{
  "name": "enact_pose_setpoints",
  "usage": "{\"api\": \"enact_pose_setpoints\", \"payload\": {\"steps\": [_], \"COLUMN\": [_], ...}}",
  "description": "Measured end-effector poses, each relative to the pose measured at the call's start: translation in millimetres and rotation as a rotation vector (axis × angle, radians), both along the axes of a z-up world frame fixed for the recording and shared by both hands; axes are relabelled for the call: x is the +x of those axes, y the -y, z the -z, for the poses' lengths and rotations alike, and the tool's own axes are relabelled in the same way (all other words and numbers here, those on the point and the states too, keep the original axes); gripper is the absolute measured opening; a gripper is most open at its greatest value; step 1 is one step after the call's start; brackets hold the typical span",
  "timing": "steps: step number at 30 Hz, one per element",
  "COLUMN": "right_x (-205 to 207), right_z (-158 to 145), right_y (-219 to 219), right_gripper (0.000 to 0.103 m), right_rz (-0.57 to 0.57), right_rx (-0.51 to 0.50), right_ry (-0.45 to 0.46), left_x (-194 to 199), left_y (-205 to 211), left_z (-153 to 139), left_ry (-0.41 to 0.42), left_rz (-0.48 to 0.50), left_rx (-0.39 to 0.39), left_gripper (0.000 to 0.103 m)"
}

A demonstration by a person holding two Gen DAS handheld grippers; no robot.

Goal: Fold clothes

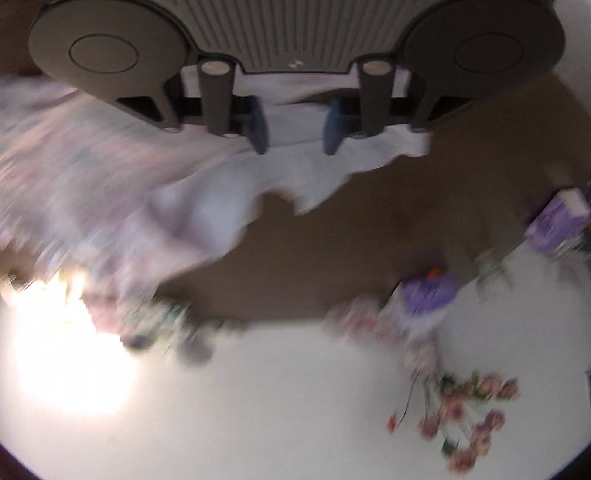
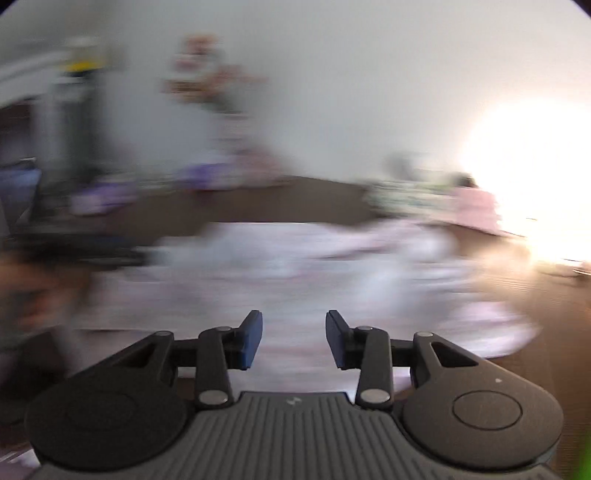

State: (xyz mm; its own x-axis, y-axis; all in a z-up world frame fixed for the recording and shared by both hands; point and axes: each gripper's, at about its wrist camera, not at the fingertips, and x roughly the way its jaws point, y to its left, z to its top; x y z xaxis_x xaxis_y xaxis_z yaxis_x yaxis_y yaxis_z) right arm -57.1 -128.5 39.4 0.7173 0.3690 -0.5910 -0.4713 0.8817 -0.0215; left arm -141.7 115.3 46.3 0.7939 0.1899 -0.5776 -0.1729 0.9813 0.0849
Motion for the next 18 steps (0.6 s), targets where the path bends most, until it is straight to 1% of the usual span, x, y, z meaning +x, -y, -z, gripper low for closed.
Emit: {"api": "enact_pose_setpoints", "payload": {"steps": [2, 3, 4, 5, 6, 8, 10, 12, 13, 16, 18], "right_x": [28, 40, 49, 56, 63, 79, 93, 102, 104, 96, 85], "right_z": [2, 6, 8, 9, 10, 14, 26, 33, 36, 36, 35], "right_y": [20, 25, 28, 30, 32, 26, 16, 13, 14, 26, 35], "right_gripper": [0.038, 0.037, 0.037, 0.037, 0.038, 0.038, 0.036, 0.023, 0.017, 0.016, 0.016], "right_rz": [0.159, 0.201, 0.212, 0.218, 0.223, 0.213, 0.204, 0.196, 0.194, 0.212, 0.226], "right_rx": [-0.059, -0.091, -0.089, -0.079, -0.068, -0.084, -0.15, -0.172, -0.162, -0.12, -0.101], "right_ry": [0.011, -0.001, 0.001, 0.007, 0.014, 0.014, 0.011, -0.027, -0.045, -0.101, -0.135], "left_x": [-6, -5, -1, 3, 7, 15, 19, 22, 22, 20, 22], "left_y": [22, 35, 48, 61, 71, 80, 77, 71, 70, 62, 53], "left_z": [-8, -8, -3, 2, 9, 24, 35, 43, 43, 46, 48], "left_ry": [0.009, -0.004, -0.033, -0.069, -0.092, -0.131, -0.156, -0.168, -0.17, -0.171, -0.169], "left_rz": [0.096, 0.164, 0.23, 0.282, 0.306, 0.289, 0.273, 0.273, 0.274, 0.285, 0.278], "left_rx": [-0.04, -0.059, -0.071, -0.068, -0.052, -0.027, -0.059, -0.071, -0.052, -0.051, -0.052], "left_gripper": [0.073, 0.076, 0.076, 0.076, 0.076, 0.076, 0.076, 0.076, 0.076, 0.077, 0.083]}}
